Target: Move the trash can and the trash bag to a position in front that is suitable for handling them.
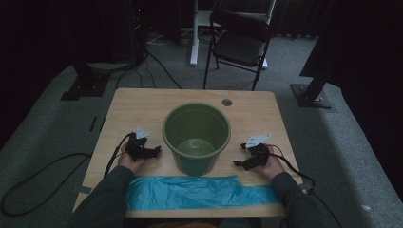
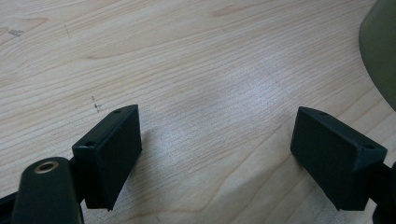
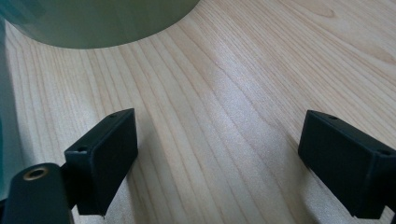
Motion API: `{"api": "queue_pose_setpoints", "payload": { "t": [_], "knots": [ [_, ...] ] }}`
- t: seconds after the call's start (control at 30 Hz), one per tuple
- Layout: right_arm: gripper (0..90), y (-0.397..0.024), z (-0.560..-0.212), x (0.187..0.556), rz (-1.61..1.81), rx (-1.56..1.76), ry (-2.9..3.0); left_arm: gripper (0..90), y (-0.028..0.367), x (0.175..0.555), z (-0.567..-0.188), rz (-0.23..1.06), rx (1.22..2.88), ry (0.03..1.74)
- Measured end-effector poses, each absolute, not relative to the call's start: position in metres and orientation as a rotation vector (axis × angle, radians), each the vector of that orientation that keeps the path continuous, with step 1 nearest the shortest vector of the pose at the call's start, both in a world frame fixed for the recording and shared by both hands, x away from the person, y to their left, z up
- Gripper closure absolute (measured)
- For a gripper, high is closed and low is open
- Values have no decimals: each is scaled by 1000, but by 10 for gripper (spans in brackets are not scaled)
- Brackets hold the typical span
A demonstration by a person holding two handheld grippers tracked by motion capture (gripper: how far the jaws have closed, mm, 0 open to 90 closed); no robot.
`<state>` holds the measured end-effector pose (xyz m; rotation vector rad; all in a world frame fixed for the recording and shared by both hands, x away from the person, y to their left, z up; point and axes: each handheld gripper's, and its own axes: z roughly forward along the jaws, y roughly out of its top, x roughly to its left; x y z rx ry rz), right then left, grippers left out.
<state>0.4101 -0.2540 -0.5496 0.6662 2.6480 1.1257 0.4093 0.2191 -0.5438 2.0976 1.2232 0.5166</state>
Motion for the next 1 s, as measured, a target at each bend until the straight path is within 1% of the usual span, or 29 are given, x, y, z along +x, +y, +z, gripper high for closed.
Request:
{"api": "queue_pose_setpoints", "payload": {
  "t": [0.03, 0.13, 0.17, 0.2, 0.23, 0.27, 0.3, 0.33, 0.37, 0.43, 0.53, 0.67, 0.73, 1.0],
  "knots": [
    [145, -255, -549, 410, 1130, 667, 2645, 167, 219, 410, -544, 515, 2100, 1225],
    [160, -255, -549, 409, 1133, 667, 2642, 168, 218, 410, -542, 504, 2116, 1225],
    [239, -257, -548, 408, 1135, 670, 2639, 168, 217, 411, -540, 489, 2137, 1232],
    [286, -258, -547, 407, 1134, 691, 2627, 176, 217, 411, -539, 482, 2146, 1238],
    [314, -258, -547, 406, 1131, 698, 2624, 194, 216, 411, -537, 474, 2157, 1240],
    [364, -258, -546, 406, 1122, 710, 2623, 263, 215, 409, -532, 448, 2189, 1211],
    [425, -257, -542, 405, 1088, 735, 2631, 443, 215, 408, -531, 435, 2204, 1195],
    [439, -256, -541, 405, 1074, 745, 2634, 522, 214, 407, -529, 407, 2233, 1162],
    [467, -255, -540, 405, 1063, 750, 2638, 570, 213, 406, -528, 391, 2250, 1147],
    [507, -254, -539, 404, 1056, 748, 2644, 624, 212, 405, -526, 345, 2253, 1144],
    [556, -252, -536, 403, 1044, 751, 2656, 631, 209, 404, -521, 287, 2230, 1118],
    [585, -251, -530, 402, 1074, 753, 2637, 622, 202, 399, -510, 285, 2177, 1070],
    [612, -248, -521, 402, 1129, 777, 2613, 616, 195, 394, -500, 298, 2136, 1015],
    [624, -246, -511, 400, 1180, 776, 2572, 622, 176, 395, -498, 343, 2157, 950]
  ]
}}
